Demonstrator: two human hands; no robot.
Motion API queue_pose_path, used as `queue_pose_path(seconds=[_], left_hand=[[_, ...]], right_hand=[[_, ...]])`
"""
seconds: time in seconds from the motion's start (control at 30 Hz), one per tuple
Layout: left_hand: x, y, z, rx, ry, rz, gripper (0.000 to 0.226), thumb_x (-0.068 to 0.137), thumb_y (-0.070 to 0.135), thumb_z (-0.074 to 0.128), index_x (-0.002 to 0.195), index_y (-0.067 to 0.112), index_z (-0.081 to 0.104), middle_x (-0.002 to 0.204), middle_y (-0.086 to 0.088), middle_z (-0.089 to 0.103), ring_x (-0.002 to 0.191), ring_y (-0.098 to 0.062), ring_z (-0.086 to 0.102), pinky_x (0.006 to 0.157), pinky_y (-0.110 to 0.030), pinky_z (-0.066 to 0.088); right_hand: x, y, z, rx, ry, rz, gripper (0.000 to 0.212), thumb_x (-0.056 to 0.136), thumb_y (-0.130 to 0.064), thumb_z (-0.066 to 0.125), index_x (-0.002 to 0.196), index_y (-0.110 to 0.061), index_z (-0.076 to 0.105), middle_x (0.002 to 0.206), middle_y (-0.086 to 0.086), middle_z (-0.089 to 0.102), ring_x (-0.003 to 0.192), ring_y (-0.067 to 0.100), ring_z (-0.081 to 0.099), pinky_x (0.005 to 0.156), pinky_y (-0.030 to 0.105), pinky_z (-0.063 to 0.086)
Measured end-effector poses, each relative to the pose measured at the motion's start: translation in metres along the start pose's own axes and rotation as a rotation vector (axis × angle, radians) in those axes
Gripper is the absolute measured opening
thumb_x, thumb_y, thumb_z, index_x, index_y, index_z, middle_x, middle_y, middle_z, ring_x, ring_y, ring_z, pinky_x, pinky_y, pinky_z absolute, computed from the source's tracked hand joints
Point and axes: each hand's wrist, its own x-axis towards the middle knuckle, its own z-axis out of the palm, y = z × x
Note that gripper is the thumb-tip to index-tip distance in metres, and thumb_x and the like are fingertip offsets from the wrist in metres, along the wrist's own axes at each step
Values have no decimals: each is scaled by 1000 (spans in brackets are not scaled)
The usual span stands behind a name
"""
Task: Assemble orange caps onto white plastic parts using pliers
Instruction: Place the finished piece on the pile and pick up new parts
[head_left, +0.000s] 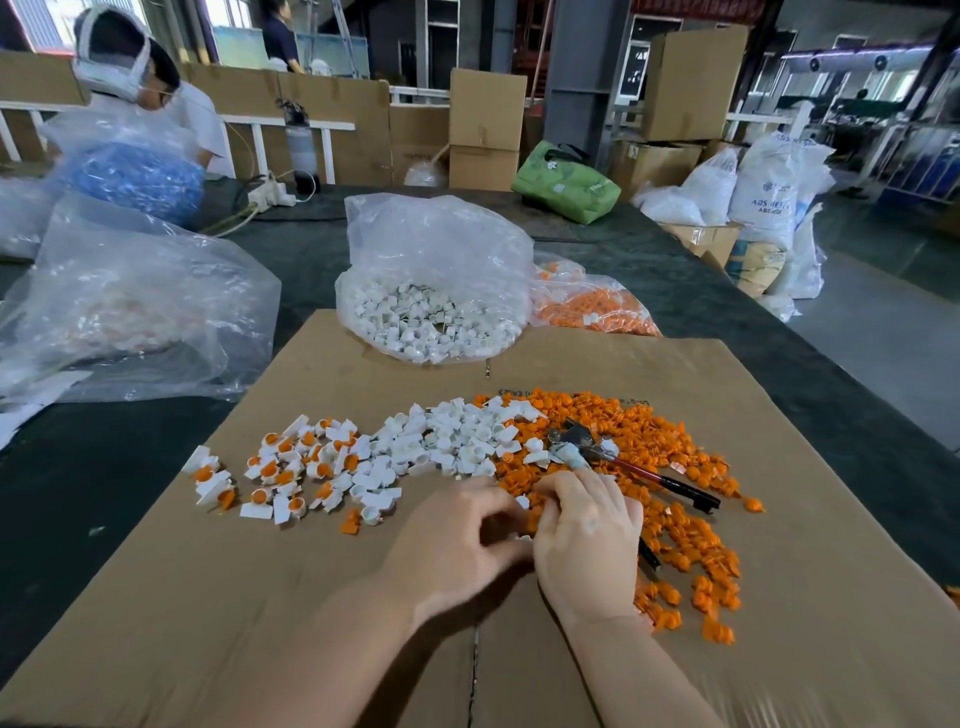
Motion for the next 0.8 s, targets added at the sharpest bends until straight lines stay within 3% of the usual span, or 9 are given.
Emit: queue_pose_path(seconds=[0.13,0.33,0.53,0.8], left_hand=[[3,0,12,41,-76,-7,28,81,43,67,107,31,67,84,24,41,88,1,42,67,-12,28],[12,-6,15,63,104,-144,29,83,39,68,107,24,66,100,11,53,97,-5,50,75,-12,34],[15,-7,18,64,175,-176,26,83,37,68,105,26,63,100,11,58,90,-2,48,70,-10,31],[10,-11,16,-10,281,-164,19,83,20,71,101,19,68,89,13,56,75,6,46,71,5,31]], right_hand=[[0,0,0,-2,18,-6,16,69,3,67,72,-13,67,72,0,63,71,27,60,67,37,39],[0,0,1,-11,-9,2,20,63,4,75,72,-12,68,72,0,63,71,27,60,66,38,42],[-1,-1,1,-99,-73,-35,21,55,-10,83,72,-13,70,76,2,65,74,27,63,69,41,45],[-1,-2,1,-76,-78,-72,21,59,-4,78,73,-15,68,77,1,63,74,26,61,67,39,44]])
